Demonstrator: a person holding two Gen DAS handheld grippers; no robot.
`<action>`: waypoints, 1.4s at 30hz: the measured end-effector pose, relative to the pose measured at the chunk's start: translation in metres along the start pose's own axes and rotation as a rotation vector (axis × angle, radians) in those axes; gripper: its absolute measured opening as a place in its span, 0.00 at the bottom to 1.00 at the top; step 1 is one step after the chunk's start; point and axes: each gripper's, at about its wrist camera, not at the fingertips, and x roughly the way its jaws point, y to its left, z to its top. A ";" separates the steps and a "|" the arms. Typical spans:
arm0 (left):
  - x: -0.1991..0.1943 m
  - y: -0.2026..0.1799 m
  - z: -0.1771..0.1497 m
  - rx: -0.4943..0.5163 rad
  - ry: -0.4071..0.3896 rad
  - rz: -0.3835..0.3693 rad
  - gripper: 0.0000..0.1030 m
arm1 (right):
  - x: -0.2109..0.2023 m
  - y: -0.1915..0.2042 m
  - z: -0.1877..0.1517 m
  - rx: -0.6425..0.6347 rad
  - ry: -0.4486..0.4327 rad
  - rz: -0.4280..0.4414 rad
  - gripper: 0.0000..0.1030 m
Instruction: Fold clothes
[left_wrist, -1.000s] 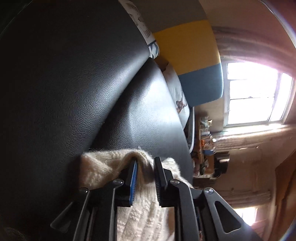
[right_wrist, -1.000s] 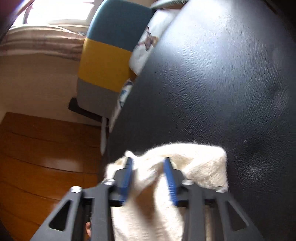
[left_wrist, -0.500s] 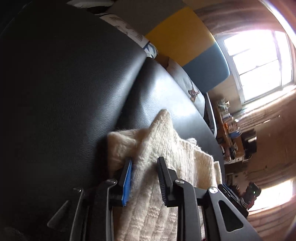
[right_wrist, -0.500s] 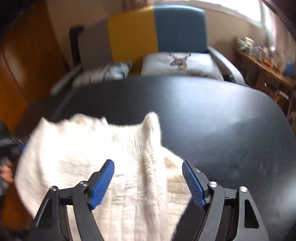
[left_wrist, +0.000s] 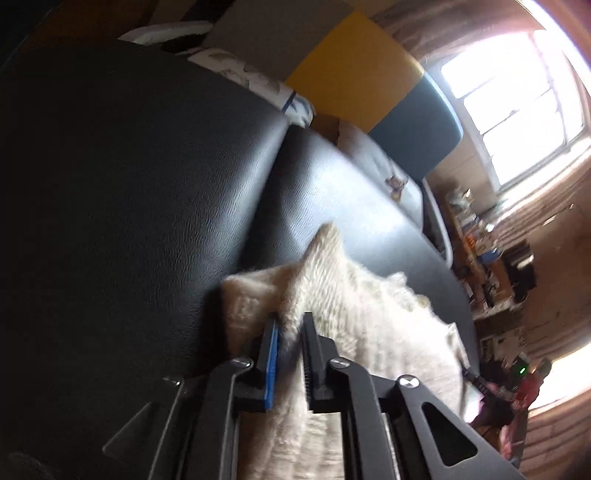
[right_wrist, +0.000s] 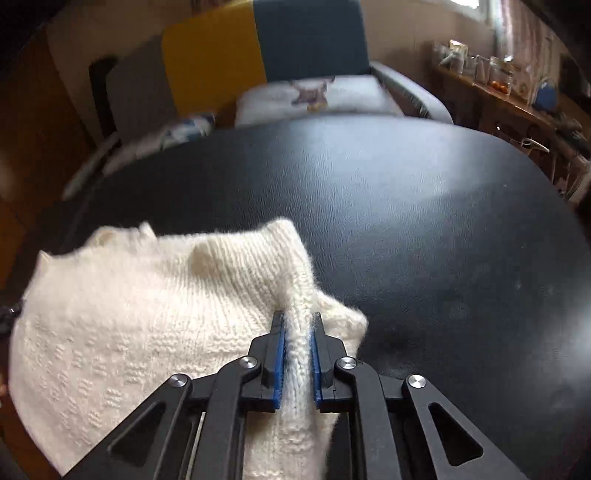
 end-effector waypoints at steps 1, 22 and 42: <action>-0.005 -0.006 0.003 0.026 -0.014 -0.010 0.16 | -0.007 0.004 0.001 -0.009 -0.023 0.011 0.32; 0.037 -0.090 -0.027 0.427 0.108 0.004 0.02 | 0.004 0.159 -0.006 -0.448 -0.013 0.115 0.15; 0.087 -0.084 -0.046 0.402 0.095 0.048 0.04 | 0.039 0.136 0.000 -0.325 -0.041 -0.082 0.08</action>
